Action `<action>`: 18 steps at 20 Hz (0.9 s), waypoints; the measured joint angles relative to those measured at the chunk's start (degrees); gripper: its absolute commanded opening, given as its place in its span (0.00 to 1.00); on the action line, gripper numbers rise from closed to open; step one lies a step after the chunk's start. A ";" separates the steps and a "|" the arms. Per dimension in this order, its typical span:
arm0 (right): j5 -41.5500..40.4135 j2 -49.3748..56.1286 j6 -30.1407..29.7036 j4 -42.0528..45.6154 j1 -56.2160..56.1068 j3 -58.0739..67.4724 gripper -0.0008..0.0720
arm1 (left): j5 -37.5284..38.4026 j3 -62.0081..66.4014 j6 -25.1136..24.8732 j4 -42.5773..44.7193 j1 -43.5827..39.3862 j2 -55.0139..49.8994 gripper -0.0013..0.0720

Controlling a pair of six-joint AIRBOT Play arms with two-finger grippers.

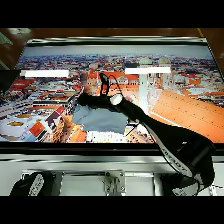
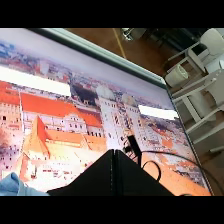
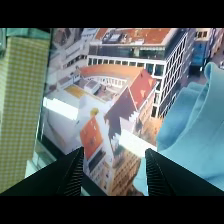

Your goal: Fold the shirts.

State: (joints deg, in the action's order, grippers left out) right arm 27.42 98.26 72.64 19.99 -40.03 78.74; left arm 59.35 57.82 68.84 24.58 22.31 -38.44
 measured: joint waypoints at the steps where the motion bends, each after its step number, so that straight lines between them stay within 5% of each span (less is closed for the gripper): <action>1: 5.46 -0.63 0.20 3.02 2.16 0.35 0.72 | 0.17 -0.44 0.02 0.35 0.04 0.02 0.06; 4: 24.02 -2.86 5.38 19.19 9.99 0.83 0.76 | 0.17 -1.18 0.04 0.83 0.13 0.13 0.06; 5: 30.93 -3.52 7.91 26.53 12.87 0.85 0.93 | 0.17 -1.29 -0.04 0.94 0.15 0.13 0.06; 9: 48.37 -4.87 15.67 44.83 23.71 -2.23 0.93 | 0.15 -1.51 -0.52 1.14 0.13 0.15 0.06; 18: 37.38 -1.81 12.04 24.61 27.74 -14.25 0.93 | 0.28 -1.55 -0.66 3.80 0.13 0.17 0.06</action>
State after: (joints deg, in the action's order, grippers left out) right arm 64.79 96.44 84.68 44.60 -12.29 64.49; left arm 59.64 56.27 68.18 28.38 22.44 -38.26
